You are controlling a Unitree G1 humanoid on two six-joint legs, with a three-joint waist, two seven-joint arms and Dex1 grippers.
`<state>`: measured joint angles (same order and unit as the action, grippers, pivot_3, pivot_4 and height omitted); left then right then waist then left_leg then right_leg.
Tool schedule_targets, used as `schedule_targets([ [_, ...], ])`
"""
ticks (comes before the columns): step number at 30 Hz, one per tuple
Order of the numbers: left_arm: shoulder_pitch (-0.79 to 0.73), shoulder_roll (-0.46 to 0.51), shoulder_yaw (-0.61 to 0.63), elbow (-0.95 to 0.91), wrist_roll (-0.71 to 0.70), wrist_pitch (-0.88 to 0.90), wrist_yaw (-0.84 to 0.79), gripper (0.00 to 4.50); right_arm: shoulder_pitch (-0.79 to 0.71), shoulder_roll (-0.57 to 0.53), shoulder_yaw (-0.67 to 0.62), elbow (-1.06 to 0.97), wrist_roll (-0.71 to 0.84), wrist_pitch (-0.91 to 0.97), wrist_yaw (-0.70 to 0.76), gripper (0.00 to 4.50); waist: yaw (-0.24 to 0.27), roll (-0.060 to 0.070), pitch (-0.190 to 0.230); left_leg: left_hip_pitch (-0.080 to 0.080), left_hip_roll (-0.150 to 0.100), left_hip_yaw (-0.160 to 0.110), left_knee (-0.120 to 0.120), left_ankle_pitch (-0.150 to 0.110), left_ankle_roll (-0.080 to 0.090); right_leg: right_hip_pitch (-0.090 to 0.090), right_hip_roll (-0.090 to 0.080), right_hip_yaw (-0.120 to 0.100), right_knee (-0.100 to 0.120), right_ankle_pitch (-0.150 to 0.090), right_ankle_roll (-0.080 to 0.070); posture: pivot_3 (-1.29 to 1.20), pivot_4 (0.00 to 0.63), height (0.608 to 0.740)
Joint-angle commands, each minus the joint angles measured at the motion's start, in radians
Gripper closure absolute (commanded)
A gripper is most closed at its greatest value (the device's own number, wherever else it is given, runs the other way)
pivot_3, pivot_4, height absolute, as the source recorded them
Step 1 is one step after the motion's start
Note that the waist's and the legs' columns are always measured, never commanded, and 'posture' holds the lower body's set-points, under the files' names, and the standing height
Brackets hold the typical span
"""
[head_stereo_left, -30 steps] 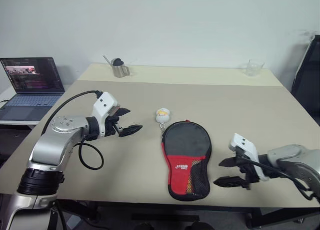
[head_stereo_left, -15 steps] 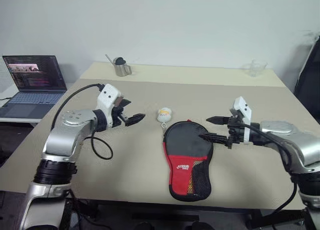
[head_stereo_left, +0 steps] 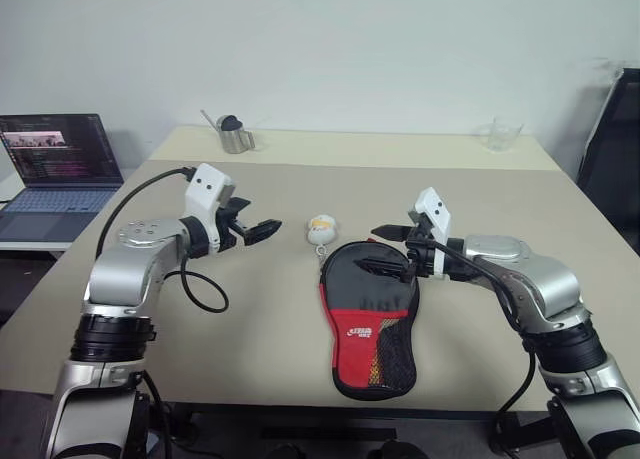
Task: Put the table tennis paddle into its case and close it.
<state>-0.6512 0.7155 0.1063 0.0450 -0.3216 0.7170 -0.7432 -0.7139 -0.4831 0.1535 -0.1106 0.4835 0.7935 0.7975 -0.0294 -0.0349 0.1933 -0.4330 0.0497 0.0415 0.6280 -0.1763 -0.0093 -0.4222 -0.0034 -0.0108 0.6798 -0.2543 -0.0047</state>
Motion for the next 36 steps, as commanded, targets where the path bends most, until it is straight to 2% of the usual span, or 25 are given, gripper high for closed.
schedule_targets([
  [1, -0.013, 0.028, 0.035, -0.028, -0.02, -0.006, -0.013, 0.0, -0.036, 0.021, 0.0, -0.005, -0.011, -0.028, 0.005, 0.03, 0.003, 0.0, 0.0, 0.0, 0.0, 0.0, 0.0, 0.0, 0.0, 0.0, -0.001, 0.0, 0.0, 0.0, 0.0, 0.0, 0.15, 0.74],
  [6, -0.042, 0.01, -0.005, 0.02, 0.013, -0.012, 0.009, 0.0, -0.046, 0.057, 0.015, 0.01, -0.045, -0.041, -0.022, 0.03, 0.006, 0.0, 0.0, 0.0, -0.001, 0.0, 0.001, 0.0, 0.0, 0.001, -0.002, 0.0, 0.0, 0.001, 0.001, 0.0, 0.15, 0.74],
  [9, -0.09, -0.039, -0.055, 0.068, 0.037, 0.004, 0.038, 0.0, -0.073, 0.156, 0.017, 0.104, -0.104, -0.052, -0.15, 0.03, 0.004, 0.0, 0.0, 0.0, -0.001, 0.0, 0.001, 0.0, 0.0, 0.001, -0.002, 0.0, 0.0, 0.001, 0.001, 0.0, 0.15, 0.74],
  [12, -0.136, -0.097, -0.079, 0.124, 0.056, 0.03, 0.081, 0.0, -0.07, 0.275, -0.051, 0.193, -0.122, -0.081, -0.289, 0.03, 0.004, 0.0, 0.0, 0.0, -0.001, 0.0, 0.001, 0.001, -0.001, 0.001, -0.001, 0.0, 0.001, 0.001, 0.001, 0.0, 0.15, 0.74],
  [14, -0.155, -0.127, -0.088, 0.157, 0.066, 0.035, 0.102, 0.0, -0.043, 0.31, -0.057, 0.22, -0.14, -0.122, -0.316, 0.03, 0.003, 0.0, 0.0, 0.0, -0.001, 0.0, 0.001, 0.001, -0.001, 0.0, -0.001, 0.0, 0.001, 0.001, 0.001, 0.0, 0.15, 0.74],
  [19, -0.199, -0.169, -0.098, 0.234, 0.087, 0.034, 0.13, 0.0, 0.004, 0.324, -0.043, 0.265, -0.181, -0.187, -0.333, 0.03, 0.002, 0.0, 0.0, -0.001, -0.002, 0.001, 0.001, 0.0, -0.001, 0.0, -0.002, 0.001, 0.0, 0.001, 0.002, 0.0, 0.15, 0.74],
  [24, -0.241, -0.188, -0.119, 0.297, 0.112, 0.01, 0.121, 0.0, 0.064, 0.267, -0.05, 0.216, -0.178, -0.176, -0.279, 0.03, 0.003, 0.0, 0.0, -0.001, -0.001, 0.0, 0.001, 0.0, -0.001, 0.0, -0.001, 0.0, 0.001, 0.001, 0.002, 0.0, 0.15, 0.74],
  [30, -0.28, -0.211, -0.138, 0.379, 0.133, -0.027, 0.108, 0.0, 0.084, 0.264, -0.015, 0.182, -0.191, -0.179, -0.249, 0.03, -0.003, 0.0, 0.0, 0.0, -0.001, 0.0, 0.001, 0.0, -0.001, 0.0, -0.001, 0.0, 0.001, 0.001, 0.002, 0.0, 0.15, 0.74],
  [36, -0.333, -0.317, -0.128, 0.541, 0.138, -0.078, 0.151, 0.0, 0.085, 0.294, 0.008, 0.218, -0.213, -0.207, -0.252, 0.03, 0.0, 0.0, 0.0, -0.001, -0.002, 0.0, 0.001, 0.0, -0.001, 0.0, 0.0, 0.0, 0.001, 0.001, 0.002, 0.0, 0.15, 0.74],
])
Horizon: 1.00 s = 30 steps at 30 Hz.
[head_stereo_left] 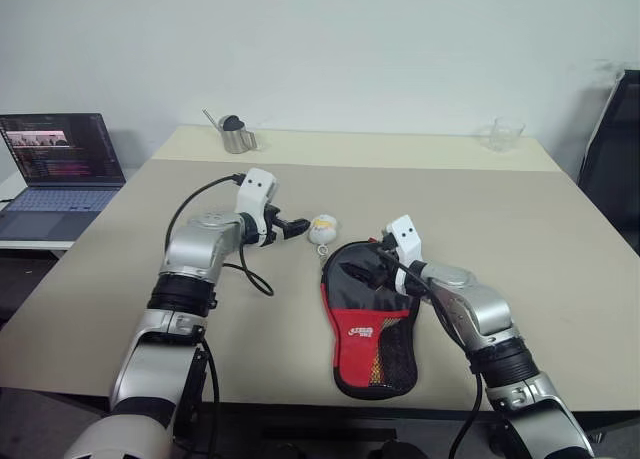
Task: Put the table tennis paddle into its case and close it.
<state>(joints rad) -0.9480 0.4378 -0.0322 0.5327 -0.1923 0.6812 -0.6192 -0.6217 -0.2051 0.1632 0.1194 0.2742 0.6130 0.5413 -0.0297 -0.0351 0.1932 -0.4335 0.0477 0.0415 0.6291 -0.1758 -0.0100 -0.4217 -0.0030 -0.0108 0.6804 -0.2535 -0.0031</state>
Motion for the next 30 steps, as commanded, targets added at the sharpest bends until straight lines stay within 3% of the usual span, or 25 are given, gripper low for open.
schedule_targets([
  [1, -0.045, -0.056, 0.014, 0.081, 0.012, -0.053, 0.039, 0.0, -0.006, 0.023, -0.005, -0.004, 0.001, -0.029, 0.008, 0.03, 0.0, 0.0, 0.0, 0.0, 0.0, 0.0, 0.0, 0.0, 0.0, 0.0, 0.0, 0.0, 0.0, 0.0, 0.0, 0.0, 0.15, 0.74],
  [9, -0.111, -0.113, 0.008, 0.247, 0.071, -0.149, 0.093, 0.0, -0.008, 0.101, -0.035, 0.219, -0.045, -0.187, -0.029, 0.03, -0.001, 0.0, 0.0, 0.0, -0.001, 0.001, 0.0, 0.0, 0.0, 0.0, 0.0, 0.0, 0.0, 0.001, 0.001, 0.0, 0.15, 0.74],
  [18, -0.202, -0.163, 0.025, 0.443, 0.091, -0.226, 0.136, 0.0, 0.028, 0.116, 0.03, 0.377, -0.146, -0.328, -0.002, 0.03, -0.001, -0.002, -0.001, 0.002, -0.001, 0.001, 0.001, 0.0, 0.0, 0.002, 0.0, 0.0, 0.0, 0.001, 0.001, 0.0, 0.15, 0.74],
  [30, -0.271, -0.233, 0.084, 0.676, 0.097, -0.314, 0.176, 0.0, 0.029, 0.121, 0.034, 0.421, -0.19, -0.393, 0.02, 0.03, -0.003, -0.011, -0.008, 0.003, 0.0, 0.001, 0.001, 0.0, 0.0, 0.003, 0.0, 0.0, 0.0, 0.001, 0.001, 0.0, 0.15, 0.74],
])
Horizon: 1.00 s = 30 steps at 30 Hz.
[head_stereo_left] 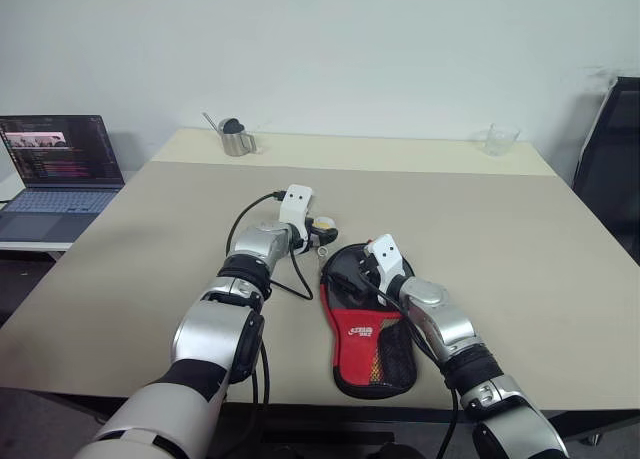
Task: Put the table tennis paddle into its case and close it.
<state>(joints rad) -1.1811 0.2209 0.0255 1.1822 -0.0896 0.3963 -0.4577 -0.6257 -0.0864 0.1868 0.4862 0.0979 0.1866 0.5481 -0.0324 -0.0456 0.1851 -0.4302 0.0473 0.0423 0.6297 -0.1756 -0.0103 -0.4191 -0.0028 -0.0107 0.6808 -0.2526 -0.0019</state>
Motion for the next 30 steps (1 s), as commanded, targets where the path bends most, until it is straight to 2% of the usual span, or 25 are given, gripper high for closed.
schedule_targets([
  [1, -0.04, -0.022, 0.035, 0.039, -0.009, -0.031, 0.019, 0.0, 0.032, 0.002, 0.009, 0.052, -0.014, 0.035, 0.014, 0.03, 0.0, 0.0, 0.0, 0.0, 0.0, 0.0, 0.0, 0.0, 0.0, 0.0, 0.0, 0.0, 0.0, 0.0, 0.0, 0.0, 0.15, 0.74],
  [6, -0.043, -0.049, 0.021, 0.079, 0.029, -0.049, 0.024, 0.0, 0.038, 0.0, 0.006, 0.024, -0.007, 0.054, 0.02, 0.03, 0.001, -0.001, -0.001, 0.0, 0.0, 0.0, 0.0, 0.0, 0.0, 0.0, 0.0, 0.0, 0.0, 0.0, 0.0, 0.0, 0.15, 0.74],
  [9, -0.05, -0.058, 0.022, 0.088, 0.04, -0.055, 0.025, 0.6, 0.043, -0.002, 0.004, 0.01, -0.007, 0.063, 0.021, 0.0, 0.002, -0.001, -0.001, 0.0, 0.0, 0.0, 0.0, 0.0, 0.0, 0.0, 0.0, 0.0, 0.0, 0.0, 0.0, 0.0, 0.15, 0.74],
  [18, -0.091, -0.092, 0.006, 0.116, 0.085, -0.106, 0.02, 3.79, 0.064, -0.014, -0.002, -0.066, -0.003, 0.113, 0.019, 0.0, 0.002, -0.001, -0.001, 0.0, 0.0, 0.0, -0.001, 0.0, 0.0, 0.0, 0.0, 0.0, -0.001, 0.0, 0.0, 0.0, 0.15, 0.74],
  [20, -0.11, -0.097, -0.019, 0.127, 0.123, -0.128, 0.039, 4.34, 0.068, -0.015, -0.002, -0.083, -0.006, 0.126, 0.014, 0.0, 0.003, -0.001, -0.001, 0.0, -0.001, 0.0, -0.001, 0.0, 0.0, 0.0, 0.0, 0.0, -0.001, 0.0, 0.0, 0.0, 0.15, 0.74],
  [30, -0.156, -0.165, -0.152, 0.16, 0.303, -0.254, 0.099, 4.43, 0.093, -0.02, 0.008, -0.121, -0.011, 0.158, 0.015, 0.0, 0.003, -0.001, -0.001, 0.0, -0.001, 0.0, -0.001, 0.0, 0.0, 0.0, 0.0, 0.0, -0.001, 0.0, 0.0, 0.0, 0.15, 0.74],
])
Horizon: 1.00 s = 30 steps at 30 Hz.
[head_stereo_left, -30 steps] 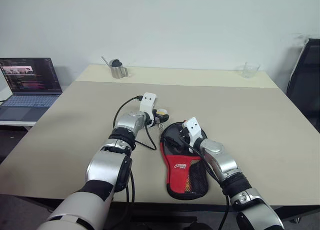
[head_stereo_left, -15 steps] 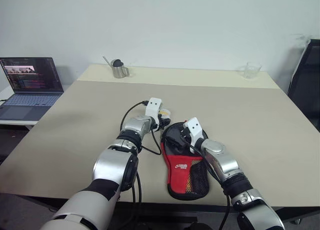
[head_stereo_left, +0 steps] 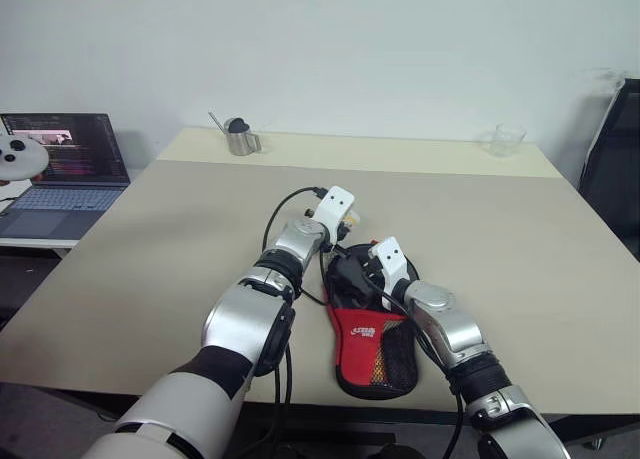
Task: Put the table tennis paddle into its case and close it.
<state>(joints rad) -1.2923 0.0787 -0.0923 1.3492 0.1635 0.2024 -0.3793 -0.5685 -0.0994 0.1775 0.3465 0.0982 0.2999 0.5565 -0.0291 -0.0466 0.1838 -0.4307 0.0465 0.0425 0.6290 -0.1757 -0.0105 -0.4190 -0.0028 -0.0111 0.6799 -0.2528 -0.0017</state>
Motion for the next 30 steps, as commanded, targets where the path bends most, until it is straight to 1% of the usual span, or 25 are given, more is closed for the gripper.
schedule_targets([
  [1, -0.044, -0.032, -0.049, -0.005, 0.067, -0.072, 0.029, 4.43, 0.035, -0.009, 0.017, 0.017, -0.011, 0.047, 0.007, 0.0, 0.0, 0.0, 0.0, 0.0, 0.0, 0.0, 0.0, 0.0, 0.0, 0.0, 0.0, 0.0, 0.0, 0.0, 0.0, 0.0, 0.15, 0.74],
  [9, -0.044, -0.093, -0.12, 0.003, 0.166, -0.16, 0.092, 4.43, 0.056, -0.023, 0.028, -0.021, -0.012, 0.075, 0.016, 0.0, 0.002, 0.0, 0.0, 0.0, 0.0, 0.0, 0.0, 0.0, 0.0, 0.0, 0.0, 0.0, 0.0, 0.0, 0.0, 0.0, 0.15, 0.74],
  [15, -0.046, -0.131, -0.162, -0.001, 0.221, -0.263, 0.131, 4.43, 0.08, -0.027, 0.034, -0.054, -0.01, 0.095, 0.018, 0.0, 0.003, 0.0, 0.0, -0.001, 0.0, 0.0, 0.0, 0.0, 0.0, 0.0, 0.0, 0.0, 0.0, 0.0, 0.0, 0.0, 0.15, 0.74],
  [26, -0.045, -0.211, -0.201, -0.001, 0.27, -0.343, 0.143, 4.43, 0.112, -0.029, 0.036, -0.094, -0.007, 0.115, 0.011, 0.0, 0.029, 0.0, 0.0, -0.001, -0.001, 0.004, 0.0, 0.0, 0.0, 0.0, 0.0, 0.0, -0.001, 0.0, 0.0, 0.0, 0.15, 0.74],
  [30, -0.028, -0.272, -0.217, -0.001, 0.281, -0.363, 0.144, 4.43, 0.116, -0.031, 0.036, -0.104, -0.008, 0.121, 0.01, 0.0, 0.033, 0.0, 0.0, -0.001, -0.001, 0.004, 0.0, 0.0, 0.0, 0.0, -0.001, -0.001, -0.001, 0.0, 0.001, 0.0, 0.15, 0.74],
])
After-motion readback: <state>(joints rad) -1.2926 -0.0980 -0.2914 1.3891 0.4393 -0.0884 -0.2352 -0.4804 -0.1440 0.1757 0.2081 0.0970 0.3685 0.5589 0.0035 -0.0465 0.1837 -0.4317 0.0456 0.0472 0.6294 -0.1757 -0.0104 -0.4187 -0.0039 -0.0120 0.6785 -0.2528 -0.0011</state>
